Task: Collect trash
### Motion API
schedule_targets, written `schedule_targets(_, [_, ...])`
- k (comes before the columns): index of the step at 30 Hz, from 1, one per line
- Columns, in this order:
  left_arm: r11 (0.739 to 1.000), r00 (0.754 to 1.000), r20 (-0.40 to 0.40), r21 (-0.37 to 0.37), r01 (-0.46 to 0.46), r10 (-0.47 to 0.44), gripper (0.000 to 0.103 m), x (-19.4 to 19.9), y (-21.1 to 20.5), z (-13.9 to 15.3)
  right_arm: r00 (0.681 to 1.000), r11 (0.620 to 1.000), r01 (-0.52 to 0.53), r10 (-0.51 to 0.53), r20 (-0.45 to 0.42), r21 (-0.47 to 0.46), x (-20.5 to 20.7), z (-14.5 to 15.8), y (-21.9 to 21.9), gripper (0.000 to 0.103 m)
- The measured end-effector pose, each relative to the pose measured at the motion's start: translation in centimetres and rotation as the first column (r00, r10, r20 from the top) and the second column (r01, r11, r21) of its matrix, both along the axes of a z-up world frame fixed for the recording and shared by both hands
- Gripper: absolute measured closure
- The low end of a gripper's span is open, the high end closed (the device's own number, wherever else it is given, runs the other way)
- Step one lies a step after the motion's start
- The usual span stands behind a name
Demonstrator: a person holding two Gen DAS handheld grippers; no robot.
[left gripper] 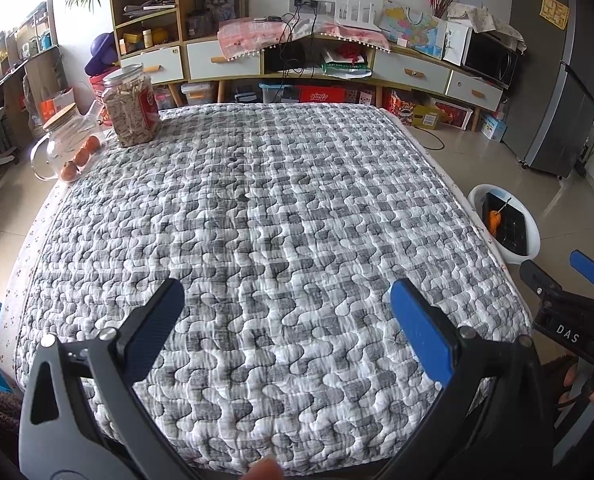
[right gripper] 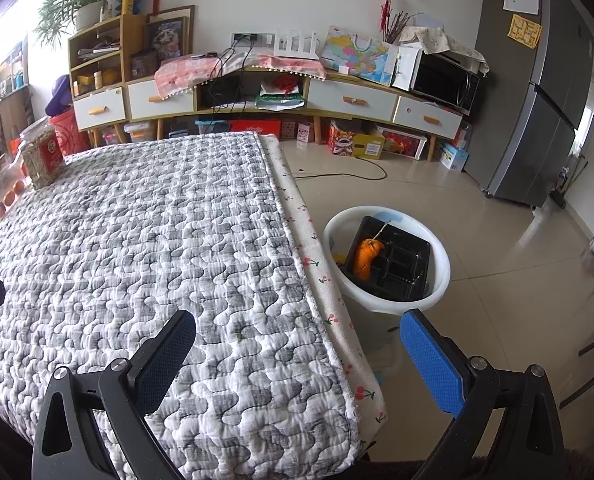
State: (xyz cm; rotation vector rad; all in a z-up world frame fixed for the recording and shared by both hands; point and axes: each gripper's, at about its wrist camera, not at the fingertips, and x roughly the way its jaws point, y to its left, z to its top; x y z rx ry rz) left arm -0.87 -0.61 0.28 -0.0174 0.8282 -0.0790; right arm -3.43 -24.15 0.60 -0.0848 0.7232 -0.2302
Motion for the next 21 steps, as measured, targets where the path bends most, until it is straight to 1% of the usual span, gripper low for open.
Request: schedule_targets(21, [1.000,1.000,-0.006,-0.006,0.009,-0.009,0.001,0.02,0.11,-0.09,1.000,1.000,0.001,-0.001,0.000,0.000,0.02,0.05,0.12,0.000])
